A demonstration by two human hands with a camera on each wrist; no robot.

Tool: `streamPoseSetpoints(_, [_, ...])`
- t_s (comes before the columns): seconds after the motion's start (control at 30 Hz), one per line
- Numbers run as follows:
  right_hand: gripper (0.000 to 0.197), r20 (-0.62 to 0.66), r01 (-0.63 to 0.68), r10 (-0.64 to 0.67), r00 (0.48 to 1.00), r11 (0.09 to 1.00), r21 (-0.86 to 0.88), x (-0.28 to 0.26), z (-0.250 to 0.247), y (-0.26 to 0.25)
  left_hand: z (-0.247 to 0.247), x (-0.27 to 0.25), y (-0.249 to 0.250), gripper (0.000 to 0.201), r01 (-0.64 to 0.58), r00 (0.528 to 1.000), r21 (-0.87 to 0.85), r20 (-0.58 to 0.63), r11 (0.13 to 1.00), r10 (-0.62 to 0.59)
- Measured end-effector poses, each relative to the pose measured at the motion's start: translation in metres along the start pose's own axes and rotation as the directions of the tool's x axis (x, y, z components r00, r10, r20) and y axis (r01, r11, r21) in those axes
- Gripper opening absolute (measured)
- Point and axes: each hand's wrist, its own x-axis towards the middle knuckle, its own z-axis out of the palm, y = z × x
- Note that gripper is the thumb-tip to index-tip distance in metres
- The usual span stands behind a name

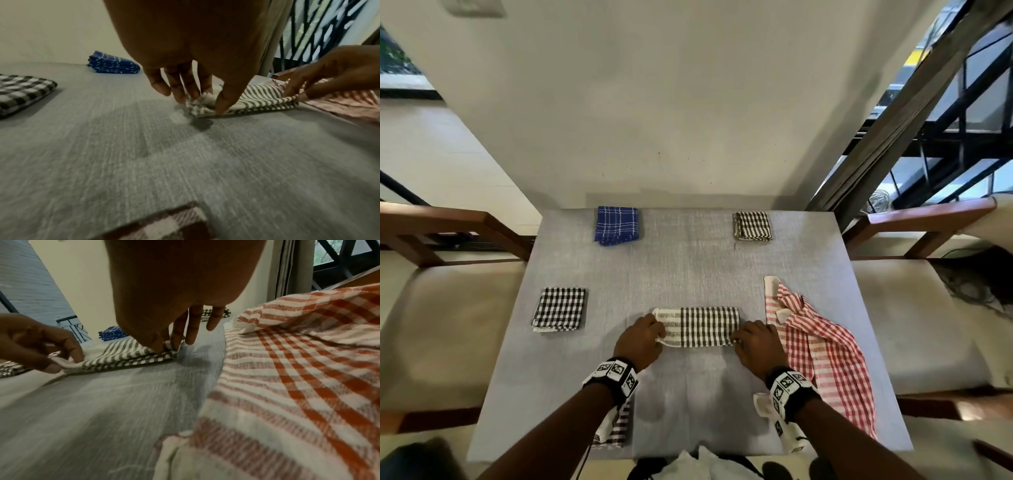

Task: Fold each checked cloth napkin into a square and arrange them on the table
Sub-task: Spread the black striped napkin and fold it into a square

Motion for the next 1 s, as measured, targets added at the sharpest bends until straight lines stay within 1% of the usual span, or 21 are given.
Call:
streamPoseSetpoints(0.07, [0.022,-0.033,-0.031,0.031,0.999,0.999,0.015,-0.003,0.000,-0.006,-0.004,-0.003,0.006,0.032,-0.020,0.999,0.069,-0.030,0.997,0.022])
streamPoseSetpoints(0.13, [0.028,-0.095,-0.072,0.076,0.993,0.996,0.046,-0.005,-0.001,-0.013,-0.008,-0.008,0.016,0.043,-0.049,0.994,0.123,-0.096,0.991,0.061])
streamPoseSetpoints(0.2, [0.033,-0.144,-0.079,0.092,0.985,0.993,0.091,-0.003,-0.001,-0.026,-0.004,-0.009,0.030,0.046,-0.111,0.980,0.138,-0.146,0.984,0.132])
streamPoseSetpoints(0.27, [0.040,-0.138,-0.044,0.059,0.989,0.993,0.112,0.003,0.004,-0.045,0.006,-0.005,0.045,0.047,-0.172,0.970,0.164,-0.144,0.971,0.196])
streamPoseSetpoints(0.33, [0.049,-0.080,-0.014,0.023,0.997,0.993,0.118,0.011,0.015,-0.064,0.019,0.002,0.055,0.051,-0.189,0.972,0.174,-0.108,0.966,0.210])
streamPoseSetpoints(0.4, [0.057,0.003,-0.022,0.022,1.000,0.990,0.141,0.020,0.028,-0.078,0.030,0.010,0.061,0.057,-0.150,0.985,0.150,-0.062,0.977,0.161])
streamPoseSetpoints(0.47, [0.063,0.073,-0.042,0.030,0.997,0.985,0.167,0.027,0.039,-0.084,0.037,0.017,0.062,0.055,-0.106,0.993,0.154,-0.034,0.982,0.113])
streamPoseSetpoints(0.53, [0.063,0.096,-0.049,0.034,0.995,0.987,0.156,0.032,0.047,-0.086,0.044,0.021,0.058,0.055,-0.086,0.996,0.183,-0.009,0.979,0.089])
streamPoseSetpoints(0.63, [0.064,0.074,-0.043,0.036,0.997,0.994,0.097,0.029,0.059,-0.074,0.054,0.020,0.044,0.059,-0.063,0.998,0.204,0.010,0.977,0.063])
streamPoseSetpoints(0.73, [0.071,0.049,-0.139,0.135,0.990,0.987,0.081,0.020,0.062,-0.054,0.057,0.012,0.034,0.064,-0.028,1.000,0.187,0.001,0.982,0.029])
streamPoseSetpoints(0.83, [0.069,0.012,-0.223,0.222,0.975,0.974,0.051,0.018,0.056,-0.039,0.055,0.010,0.036,0.072,0.017,1.000,0.160,-0.020,0.987,-0.014])
streamPoseSetpoints(0.93, [0.068,0.005,-0.310,0.310,0.951,0.950,0.041,0.019,0.048,-0.033,0.052,0.009,0.045,0.069,0.070,0.996,0.131,-0.061,0.989,-0.063])
streamPoseSetpoints(0.97, [0.068,-0.007,-0.318,0.318,0.948,0.948,0.032,0.020,0.045,-0.034,0.050,0.009,0.047,0.068,0.071,0.995,0.122,-0.081,0.990,-0.061])
streamPoseSetpoints(1.0, [0.068,-0.011,-0.295,0.295,0.955,0.955,0.023,0.022,0.043,-0.038,0.049,0.010,0.050,0.067,0.057,0.995,0.118,-0.086,0.991,-0.047])
